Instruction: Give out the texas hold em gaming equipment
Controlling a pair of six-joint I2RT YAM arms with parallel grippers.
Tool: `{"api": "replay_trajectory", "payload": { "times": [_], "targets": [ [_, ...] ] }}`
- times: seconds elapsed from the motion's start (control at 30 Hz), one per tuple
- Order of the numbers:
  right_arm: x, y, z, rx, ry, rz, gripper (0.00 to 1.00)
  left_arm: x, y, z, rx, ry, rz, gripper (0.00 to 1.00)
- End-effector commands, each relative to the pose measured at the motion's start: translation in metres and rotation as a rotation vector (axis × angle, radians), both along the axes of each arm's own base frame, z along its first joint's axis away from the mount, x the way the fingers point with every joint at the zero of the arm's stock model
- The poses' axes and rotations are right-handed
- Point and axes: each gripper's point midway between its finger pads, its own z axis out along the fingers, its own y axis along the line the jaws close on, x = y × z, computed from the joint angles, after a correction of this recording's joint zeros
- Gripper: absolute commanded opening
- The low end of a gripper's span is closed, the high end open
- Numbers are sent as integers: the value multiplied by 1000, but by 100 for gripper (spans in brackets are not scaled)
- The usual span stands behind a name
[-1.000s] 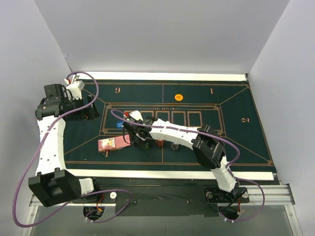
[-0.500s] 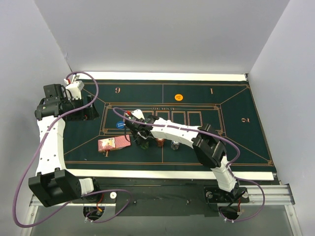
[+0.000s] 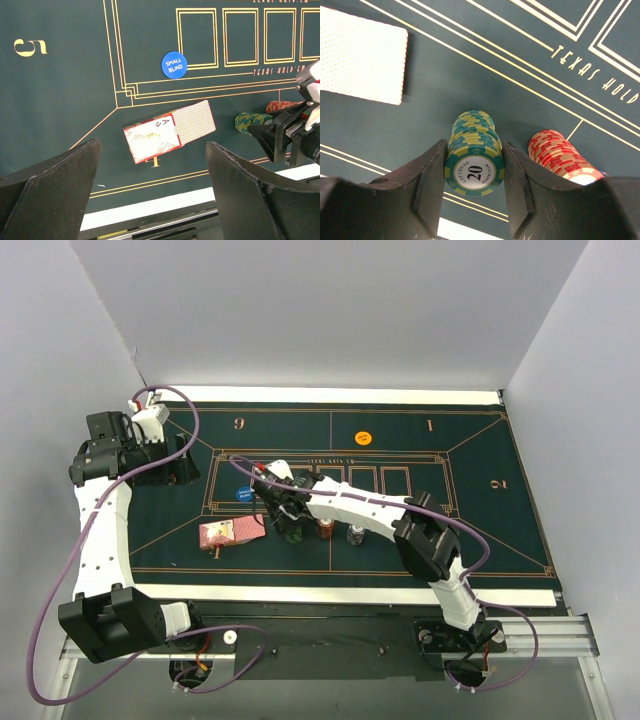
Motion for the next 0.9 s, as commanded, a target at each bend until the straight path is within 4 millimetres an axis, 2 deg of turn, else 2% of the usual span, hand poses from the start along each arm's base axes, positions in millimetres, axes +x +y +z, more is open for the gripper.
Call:
{"api": "replay_trajectory", "payload": {
  "times": [0.0,0.2,0.37,0.47,0.6,0.87],
  "targets": [
    [11,5,61,82,-67,-13,28,4,4,17,19,-63,-2,97],
    [26,13,64,81,-66,-18,25,5,5,15,17,-61,1,97],
    [60,27,62,115,-76,-47,25,9,6,15,5,-58,5,97],
    [86,39,53,144,-73,-68,25,12,6,13,-7,-49,6,97],
    [109,56,40,193,-63,-80,25,16,7,14,-9,-53,7,97],
    [125,79,17,263,-36,-68,26,23,8,10,-21,-47,-4,97]
  ]
}}
